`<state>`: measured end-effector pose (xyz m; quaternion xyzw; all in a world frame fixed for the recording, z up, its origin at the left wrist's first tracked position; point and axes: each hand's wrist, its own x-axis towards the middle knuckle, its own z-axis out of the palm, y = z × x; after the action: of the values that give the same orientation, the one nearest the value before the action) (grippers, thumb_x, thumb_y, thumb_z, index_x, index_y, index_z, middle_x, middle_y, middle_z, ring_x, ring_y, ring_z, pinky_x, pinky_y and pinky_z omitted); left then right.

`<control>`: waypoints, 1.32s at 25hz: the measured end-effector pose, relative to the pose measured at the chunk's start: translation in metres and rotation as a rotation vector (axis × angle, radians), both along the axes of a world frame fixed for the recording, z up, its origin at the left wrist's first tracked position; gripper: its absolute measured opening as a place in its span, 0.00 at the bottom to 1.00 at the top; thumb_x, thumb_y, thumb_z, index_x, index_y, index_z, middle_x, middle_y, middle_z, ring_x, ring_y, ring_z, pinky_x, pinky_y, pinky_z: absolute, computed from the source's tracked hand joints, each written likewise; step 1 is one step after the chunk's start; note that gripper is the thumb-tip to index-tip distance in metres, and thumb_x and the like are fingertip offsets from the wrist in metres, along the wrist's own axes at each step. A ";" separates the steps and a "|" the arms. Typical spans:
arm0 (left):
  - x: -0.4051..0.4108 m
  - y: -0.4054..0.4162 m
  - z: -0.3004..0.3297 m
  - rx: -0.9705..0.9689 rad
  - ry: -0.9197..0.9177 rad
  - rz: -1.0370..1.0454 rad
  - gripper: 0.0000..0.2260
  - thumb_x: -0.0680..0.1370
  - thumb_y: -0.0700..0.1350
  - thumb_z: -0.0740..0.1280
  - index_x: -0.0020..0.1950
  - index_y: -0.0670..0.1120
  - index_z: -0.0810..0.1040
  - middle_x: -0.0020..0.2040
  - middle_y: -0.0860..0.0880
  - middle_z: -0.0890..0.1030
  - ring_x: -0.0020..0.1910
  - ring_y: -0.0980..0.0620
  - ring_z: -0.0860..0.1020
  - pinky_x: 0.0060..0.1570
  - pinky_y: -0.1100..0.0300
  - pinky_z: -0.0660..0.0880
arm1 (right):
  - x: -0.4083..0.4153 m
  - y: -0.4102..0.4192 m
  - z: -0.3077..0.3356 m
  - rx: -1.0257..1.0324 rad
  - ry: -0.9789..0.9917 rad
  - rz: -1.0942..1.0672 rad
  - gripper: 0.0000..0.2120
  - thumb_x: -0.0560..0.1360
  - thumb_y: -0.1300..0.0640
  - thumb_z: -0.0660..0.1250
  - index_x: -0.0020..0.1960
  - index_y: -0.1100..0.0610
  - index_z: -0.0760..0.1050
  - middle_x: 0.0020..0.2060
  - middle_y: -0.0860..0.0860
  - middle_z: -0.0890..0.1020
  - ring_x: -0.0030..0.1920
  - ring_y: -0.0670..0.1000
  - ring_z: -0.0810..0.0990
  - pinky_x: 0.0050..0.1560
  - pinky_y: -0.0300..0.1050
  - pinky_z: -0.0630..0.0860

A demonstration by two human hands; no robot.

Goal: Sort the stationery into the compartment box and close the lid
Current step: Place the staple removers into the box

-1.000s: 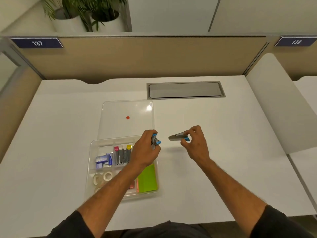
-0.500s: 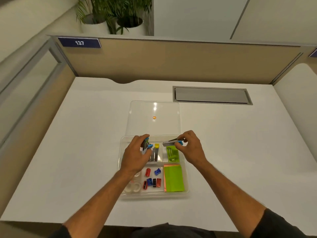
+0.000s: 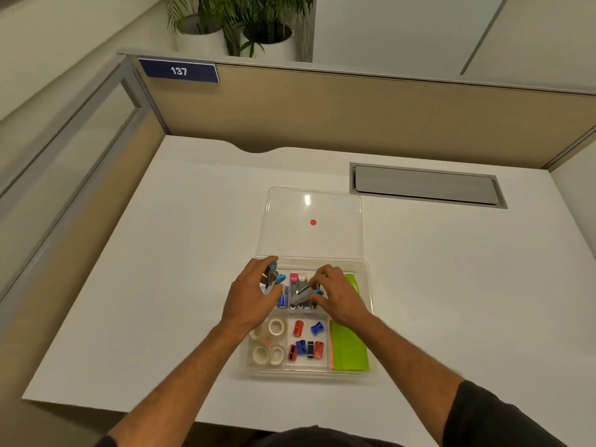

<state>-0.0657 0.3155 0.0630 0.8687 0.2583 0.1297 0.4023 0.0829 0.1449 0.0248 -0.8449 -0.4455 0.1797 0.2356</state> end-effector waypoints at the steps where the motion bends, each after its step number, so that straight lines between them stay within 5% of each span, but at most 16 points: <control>1: 0.001 0.000 -0.001 -0.008 0.006 -0.003 0.26 0.73 0.45 0.73 0.69 0.58 0.71 0.58 0.62 0.74 0.52 0.63 0.77 0.49 0.72 0.73 | 0.001 -0.002 -0.002 -0.024 -0.046 0.005 0.14 0.74 0.54 0.70 0.59 0.51 0.76 0.56 0.49 0.76 0.55 0.50 0.71 0.57 0.48 0.73; 4: 0.009 0.000 -0.001 -0.033 0.007 -0.031 0.24 0.73 0.46 0.73 0.67 0.59 0.71 0.56 0.63 0.75 0.51 0.62 0.77 0.48 0.68 0.76 | 0.003 -0.008 -0.007 -0.085 -0.078 -0.002 0.23 0.72 0.58 0.71 0.66 0.50 0.72 0.60 0.48 0.76 0.59 0.52 0.71 0.60 0.47 0.70; 9: 0.031 -0.006 0.001 -0.159 0.035 -0.004 0.24 0.71 0.46 0.75 0.58 0.63 0.68 0.51 0.67 0.76 0.49 0.66 0.78 0.44 0.75 0.73 | 0.002 -0.007 -0.009 -0.100 -0.038 -0.054 0.26 0.73 0.58 0.70 0.70 0.51 0.69 0.63 0.48 0.76 0.60 0.52 0.71 0.61 0.48 0.70; 23: 0.046 -0.004 -0.015 -0.182 0.038 0.030 0.24 0.69 0.39 0.77 0.52 0.60 0.68 0.47 0.61 0.78 0.48 0.63 0.78 0.44 0.71 0.76 | 0.000 0.013 -0.022 -0.215 -0.295 0.079 0.19 0.70 0.61 0.73 0.58 0.55 0.71 0.52 0.53 0.74 0.48 0.53 0.73 0.44 0.47 0.74; 28: 0.047 0.000 -0.016 -0.214 0.047 0.032 0.23 0.70 0.39 0.77 0.52 0.59 0.69 0.48 0.60 0.78 0.49 0.63 0.79 0.43 0.70 0.77 | 0.015 0.014 -0.015 -0.140 -0.060 0.111 0.21 0.71 0.61 0.71 0.62 0.55 0.71 0.56 0.52 0.74 0.53 0.52 0.74 0.52 0.48 0.76; 33: 0.052 -0.006 -0.017 -0.329 -0.006 0.040 0.23 0.70 0.36 0.77 0.52 0.57 0.71 0.49 0.58 0.80 0.50 0.63 0.79 0.41 0.74 0.73 | 0.024 0.017 -0.004 0.172 0.407 -0.399 0.15 0.77 0.54 0.65 0.64 0.52 0.76 0.48 0.47 0.82 0.46 0.46 0.79 0.50 0.42 0.77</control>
<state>-0.0141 0.3095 0.0463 0.7855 0.2919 0.0963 0.5371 0.1065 0.1617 0.0210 -0.8394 -0.2276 0.2570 0.4213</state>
